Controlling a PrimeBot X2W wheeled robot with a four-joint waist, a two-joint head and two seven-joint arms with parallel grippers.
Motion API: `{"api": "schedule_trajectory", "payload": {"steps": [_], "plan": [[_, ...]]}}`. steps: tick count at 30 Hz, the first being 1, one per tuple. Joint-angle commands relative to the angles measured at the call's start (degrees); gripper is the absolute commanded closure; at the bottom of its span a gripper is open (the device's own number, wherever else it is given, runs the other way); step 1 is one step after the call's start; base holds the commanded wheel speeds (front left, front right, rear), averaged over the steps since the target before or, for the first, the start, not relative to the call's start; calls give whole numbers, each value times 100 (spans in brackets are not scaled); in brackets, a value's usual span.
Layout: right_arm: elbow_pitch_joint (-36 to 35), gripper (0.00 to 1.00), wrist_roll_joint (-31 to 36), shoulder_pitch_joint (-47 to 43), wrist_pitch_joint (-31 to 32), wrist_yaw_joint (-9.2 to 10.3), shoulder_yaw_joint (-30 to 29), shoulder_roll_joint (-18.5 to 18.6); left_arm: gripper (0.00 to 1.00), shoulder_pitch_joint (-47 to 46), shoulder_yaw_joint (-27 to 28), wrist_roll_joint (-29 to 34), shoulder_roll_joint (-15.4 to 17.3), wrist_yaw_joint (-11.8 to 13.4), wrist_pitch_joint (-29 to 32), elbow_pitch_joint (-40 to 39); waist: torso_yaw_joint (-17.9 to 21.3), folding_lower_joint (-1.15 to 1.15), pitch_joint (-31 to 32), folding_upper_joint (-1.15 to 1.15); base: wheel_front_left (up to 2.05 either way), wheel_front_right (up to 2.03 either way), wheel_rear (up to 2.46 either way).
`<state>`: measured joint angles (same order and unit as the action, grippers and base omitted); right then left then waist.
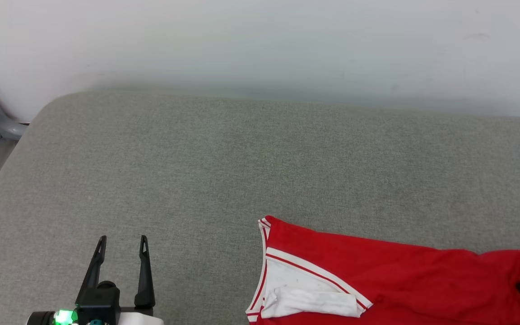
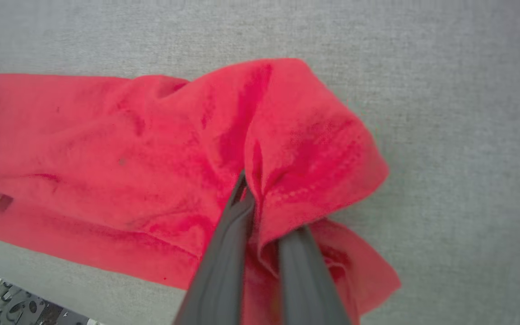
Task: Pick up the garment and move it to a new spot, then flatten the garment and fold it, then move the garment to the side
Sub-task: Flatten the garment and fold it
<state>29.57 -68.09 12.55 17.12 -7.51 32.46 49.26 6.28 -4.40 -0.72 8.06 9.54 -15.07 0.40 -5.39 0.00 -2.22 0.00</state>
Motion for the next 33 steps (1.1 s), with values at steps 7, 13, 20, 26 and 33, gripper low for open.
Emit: {"api": "schedule_trajectory", "payload": {"steps": [7, 13, 20, 26, 33], "plan": [[-1218, 100, 106, -165, -75, 5, -44, -107, 0, 78, -15, 67, 12, 5, -12, -55, -1, 0, 5, 0, 0, 0, 0], [-2033, 100, 503, 76, 225, 5, 139, -480, 0, -59, -75, 84, 4, -15, -12, -25, -51, 0, -84, 0, 0, 0, 0], [-2227, 100, 949, 495, 580, 4, 447, -1027, 0, -204, -179, 98, -21, -35, -12, 2, -173, 0, -219, 0, 0, 0, 0], [-2083, 100, 1319, 944, 722, 4, 855, -1609, 0, -332, -273, 92, -47, -25, -12, 33, -321, 0, -341, 0, 0, 0, 0], [-1519, 100, 1726, 1362, 765, 4, 1190, -2202, 0, -453, -348, 71, -75, 7, -12, 56, -472, 0, -474, 0, 0, 0, 0]]}}
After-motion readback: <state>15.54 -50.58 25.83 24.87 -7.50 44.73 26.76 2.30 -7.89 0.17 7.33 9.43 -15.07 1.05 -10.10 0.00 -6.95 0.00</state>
